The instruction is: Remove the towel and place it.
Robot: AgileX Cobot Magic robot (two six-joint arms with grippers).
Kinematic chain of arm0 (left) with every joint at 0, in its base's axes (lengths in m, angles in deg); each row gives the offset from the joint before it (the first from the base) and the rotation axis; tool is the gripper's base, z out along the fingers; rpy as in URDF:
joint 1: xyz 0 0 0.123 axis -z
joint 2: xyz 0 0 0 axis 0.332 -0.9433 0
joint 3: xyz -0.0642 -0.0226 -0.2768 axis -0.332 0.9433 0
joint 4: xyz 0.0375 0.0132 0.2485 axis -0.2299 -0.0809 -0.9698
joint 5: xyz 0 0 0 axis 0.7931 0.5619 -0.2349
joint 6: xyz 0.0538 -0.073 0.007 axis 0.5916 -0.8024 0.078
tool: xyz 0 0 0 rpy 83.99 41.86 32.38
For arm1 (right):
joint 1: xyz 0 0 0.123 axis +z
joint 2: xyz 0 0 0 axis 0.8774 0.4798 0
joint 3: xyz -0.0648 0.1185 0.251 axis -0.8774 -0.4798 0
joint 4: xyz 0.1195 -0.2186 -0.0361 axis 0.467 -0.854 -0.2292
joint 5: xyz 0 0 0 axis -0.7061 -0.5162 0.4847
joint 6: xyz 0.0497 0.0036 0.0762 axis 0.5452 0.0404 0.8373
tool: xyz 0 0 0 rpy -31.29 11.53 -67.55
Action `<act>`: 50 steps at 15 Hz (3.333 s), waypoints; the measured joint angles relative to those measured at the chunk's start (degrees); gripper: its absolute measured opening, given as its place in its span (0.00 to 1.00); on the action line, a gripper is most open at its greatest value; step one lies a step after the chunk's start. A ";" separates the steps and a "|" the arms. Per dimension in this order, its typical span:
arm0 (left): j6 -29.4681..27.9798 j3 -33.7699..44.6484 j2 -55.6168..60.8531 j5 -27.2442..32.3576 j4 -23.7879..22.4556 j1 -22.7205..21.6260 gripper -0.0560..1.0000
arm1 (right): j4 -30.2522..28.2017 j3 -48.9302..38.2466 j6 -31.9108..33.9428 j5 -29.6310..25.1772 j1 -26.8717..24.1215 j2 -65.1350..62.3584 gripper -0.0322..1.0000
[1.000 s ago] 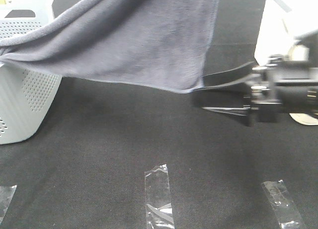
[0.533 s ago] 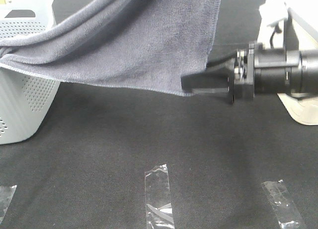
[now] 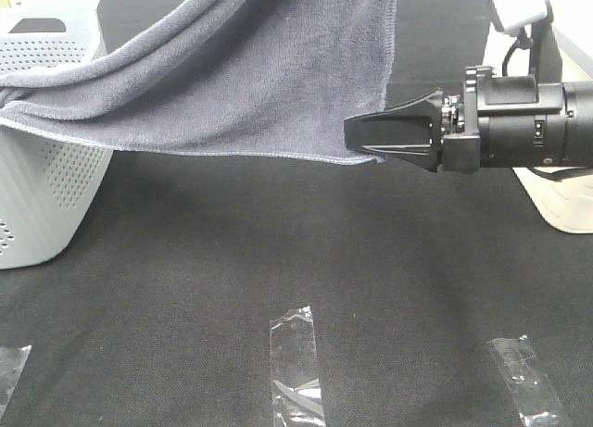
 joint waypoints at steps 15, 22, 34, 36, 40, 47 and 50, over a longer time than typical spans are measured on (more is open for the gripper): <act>-31.40 0.00 -6.93 -7.91 -37.93 -13.06 0.05 | -71.22 49.39 90.99 3.67 0.06 -2.41 0.03; -28.48 0.06 6.02 -23.78 -38.10 -13.06 0.05 | -73.68 78.72 92.82 5.44 0.23 -2.46 0.03; -28.30 0.00 -10.14 -12.55 -54.37 -14.09 0.05 | -84.28 83.65 103.76 -3.84 0.86 11.34 0.03; -32.26 0.00 -17.30 -26.53 -55.46 -18.68 0.05 | -84.97 83.48 103.82 9.05 1.15 17.93 0.03; -43.60 0.00 -23.49 -60.62 -59.70 -25.55 0.05 | -86.06 83.48 102.22 41.31 2.23 23.84 0.03; -44.29 -13.64 -23.84 -73.63 -65.95 -27.04 0.05 | -92.76 83.59 96.66 66.69 2.92 20.00 0.03; -44.29 -13.69 -25.38 -58.96 -64.52 -26.87 0.05 | -90.76 83.48 96.26 50.99 3.09 20.68 0.03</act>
